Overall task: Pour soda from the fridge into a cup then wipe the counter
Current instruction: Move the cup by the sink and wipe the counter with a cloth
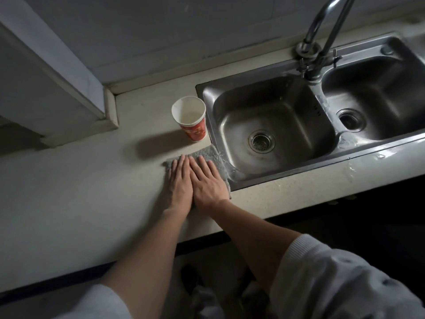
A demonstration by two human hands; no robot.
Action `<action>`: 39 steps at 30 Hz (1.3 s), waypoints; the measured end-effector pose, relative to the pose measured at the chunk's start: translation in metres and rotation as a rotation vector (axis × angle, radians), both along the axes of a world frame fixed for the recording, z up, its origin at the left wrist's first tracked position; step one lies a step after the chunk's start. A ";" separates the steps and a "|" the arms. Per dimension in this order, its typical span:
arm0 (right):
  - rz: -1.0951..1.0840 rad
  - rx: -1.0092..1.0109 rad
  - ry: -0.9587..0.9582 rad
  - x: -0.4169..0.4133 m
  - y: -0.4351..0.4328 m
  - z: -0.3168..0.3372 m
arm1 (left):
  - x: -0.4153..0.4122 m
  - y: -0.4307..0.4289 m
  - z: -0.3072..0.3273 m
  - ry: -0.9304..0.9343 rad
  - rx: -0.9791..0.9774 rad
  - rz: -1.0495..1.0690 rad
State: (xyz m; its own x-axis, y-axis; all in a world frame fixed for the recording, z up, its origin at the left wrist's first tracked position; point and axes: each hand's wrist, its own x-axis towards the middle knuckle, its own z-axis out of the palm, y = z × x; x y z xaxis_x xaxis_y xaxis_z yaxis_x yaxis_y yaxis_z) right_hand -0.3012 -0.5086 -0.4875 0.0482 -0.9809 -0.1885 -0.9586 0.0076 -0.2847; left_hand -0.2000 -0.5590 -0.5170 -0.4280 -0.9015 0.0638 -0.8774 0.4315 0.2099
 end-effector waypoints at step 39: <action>0.173 -0.016 0.054 -0.046 -0.003 -0.005 | -0.044 0.017 0.006 0.038 0.170 0.214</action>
